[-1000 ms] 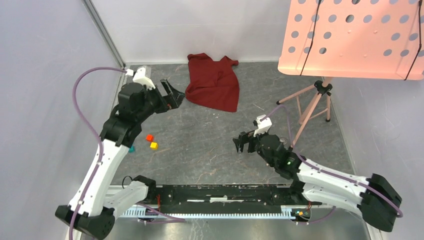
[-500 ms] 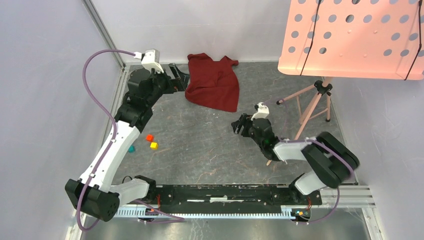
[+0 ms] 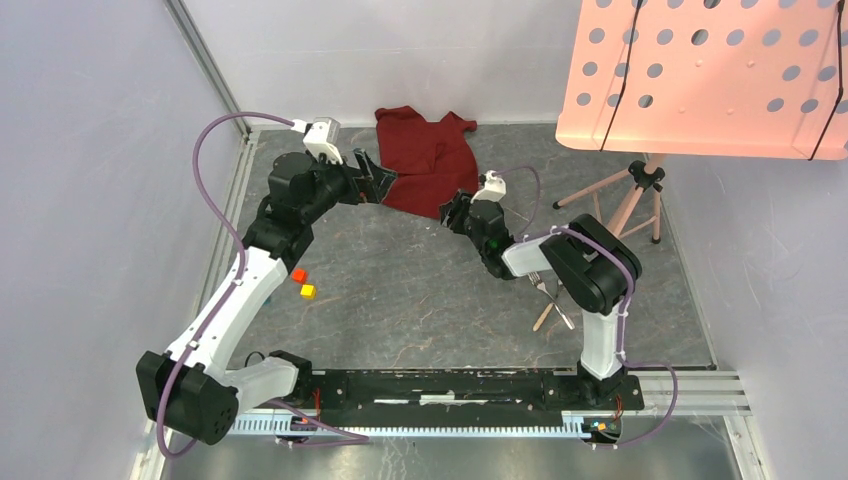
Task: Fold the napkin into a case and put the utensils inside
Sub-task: Move the crumpled napkin to the corner of the board.
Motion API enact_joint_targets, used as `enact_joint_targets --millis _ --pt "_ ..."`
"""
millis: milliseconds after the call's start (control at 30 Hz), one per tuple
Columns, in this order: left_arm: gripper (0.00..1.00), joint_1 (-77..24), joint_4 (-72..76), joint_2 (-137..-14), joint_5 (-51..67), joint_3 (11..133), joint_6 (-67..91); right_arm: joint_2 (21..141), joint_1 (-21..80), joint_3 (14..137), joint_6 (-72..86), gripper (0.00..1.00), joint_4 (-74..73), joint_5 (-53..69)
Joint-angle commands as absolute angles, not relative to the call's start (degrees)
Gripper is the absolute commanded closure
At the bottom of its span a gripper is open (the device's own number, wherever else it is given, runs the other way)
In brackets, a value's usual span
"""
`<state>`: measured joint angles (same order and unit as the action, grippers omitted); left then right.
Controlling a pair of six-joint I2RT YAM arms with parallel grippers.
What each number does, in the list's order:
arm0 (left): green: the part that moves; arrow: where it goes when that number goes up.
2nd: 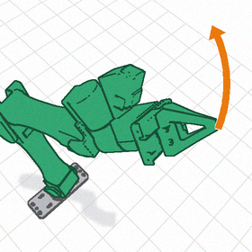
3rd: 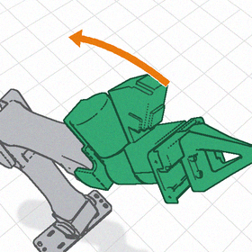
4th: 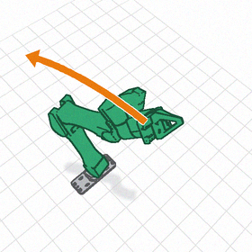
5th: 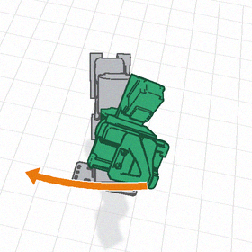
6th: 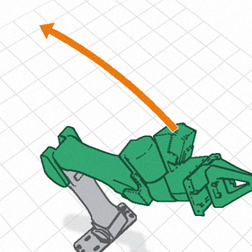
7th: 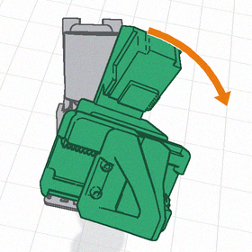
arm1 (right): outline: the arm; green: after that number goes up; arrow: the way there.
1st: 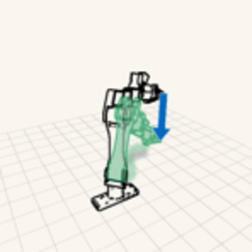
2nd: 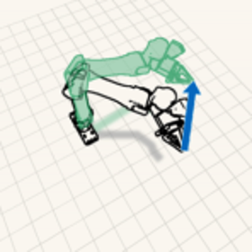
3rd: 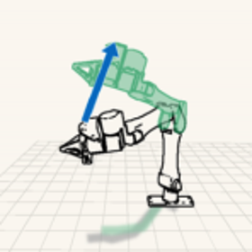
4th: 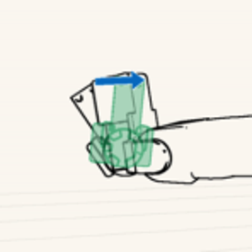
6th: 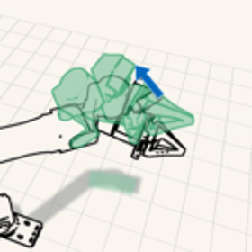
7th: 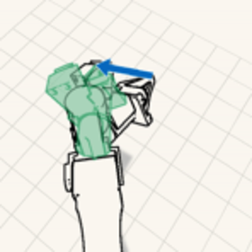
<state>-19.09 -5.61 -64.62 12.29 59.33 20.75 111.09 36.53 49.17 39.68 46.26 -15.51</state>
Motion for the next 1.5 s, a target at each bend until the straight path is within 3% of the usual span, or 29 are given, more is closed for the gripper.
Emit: enact_joint_targets --millis 0,267,567,867,1133,1467 --pt "0.00 -19.24 -2.24 -64.47 14.15 60.23 18.86 114.64 35.42 51.99 40.73 0.42 47.97 -20.71" --pt "0.00 -19.09 -2.12 -62.75 11.03 59.41 16.64 116.28 34.61 52.63 40.68 0.46 43.89 -15.32" --pt "0.00 -19.15 -2.81 -63.03 9.11 59.41 14.74 105.92 35.49 35.02 40.66 0.48 42.92 -5.48" --pt "0.00 -19.07 -3.50 -63.36 7.23 59.50 13.54 92.11 44.32 22.17 28.42 0.51 27.49 6.56" --pt "0.00 -19.24 -6.13 -66.76 5.88 60.79 13.90 74.01 46.42 14.03 23.08 0.51 19.61 8.15" --pt "0.00 -26.28 -16.86 -81.93 -7.92 65.17 8.44 65.66 46.44 19.04 16.62 0.44 12.92 1.16"
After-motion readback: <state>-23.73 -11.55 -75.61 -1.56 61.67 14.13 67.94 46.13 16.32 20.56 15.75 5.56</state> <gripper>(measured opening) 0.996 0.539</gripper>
